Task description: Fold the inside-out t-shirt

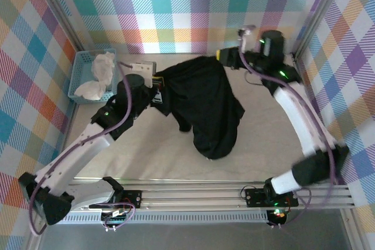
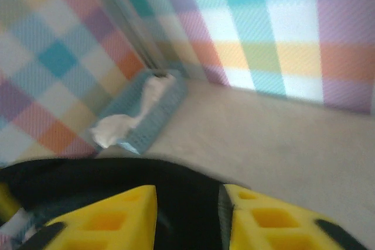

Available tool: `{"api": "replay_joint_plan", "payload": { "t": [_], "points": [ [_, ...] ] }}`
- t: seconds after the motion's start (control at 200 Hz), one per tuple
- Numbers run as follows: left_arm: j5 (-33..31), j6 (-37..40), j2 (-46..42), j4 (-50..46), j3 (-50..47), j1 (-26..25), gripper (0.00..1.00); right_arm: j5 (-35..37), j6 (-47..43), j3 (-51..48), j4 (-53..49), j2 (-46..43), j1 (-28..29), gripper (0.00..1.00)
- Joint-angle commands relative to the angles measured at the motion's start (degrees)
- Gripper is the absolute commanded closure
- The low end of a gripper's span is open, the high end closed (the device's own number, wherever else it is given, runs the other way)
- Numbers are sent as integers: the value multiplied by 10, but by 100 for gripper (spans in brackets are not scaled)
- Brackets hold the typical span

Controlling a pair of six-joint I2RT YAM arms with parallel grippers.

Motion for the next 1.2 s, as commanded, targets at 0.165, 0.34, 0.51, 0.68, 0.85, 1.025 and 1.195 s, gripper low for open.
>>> {"api": "replay_joint_plan", "payload": {
  "t": [0.165,0.34,0.51,0.68,0.85,1.025,1.195],
  "points": [
    [-70,-25,81,-65,-22,31,100,111,-9,-166,-79,3,35,25],
    [-68,-22,74,-63,-34,36,100,169,32,-336,-139,-102,88,23],
    [-55,-25,55,-55,-43,38,100,153,97,-458,-123,-126,103,24],
    [-56,-27,47,-51,-48,39,100,134,106,-491,-27,-59,103,45],
    [-50,-32,24,-65,-35,46,100,152,54,-419,-31,-109,103,95],
    [-40,-45,-49,-64,-19,67,100,210,-22,-286,-68,-268,85,100],
    [-20,-43,-119,-56,20,76,100,193,-52,-137,-77,-286,81,100]
  ]
}}
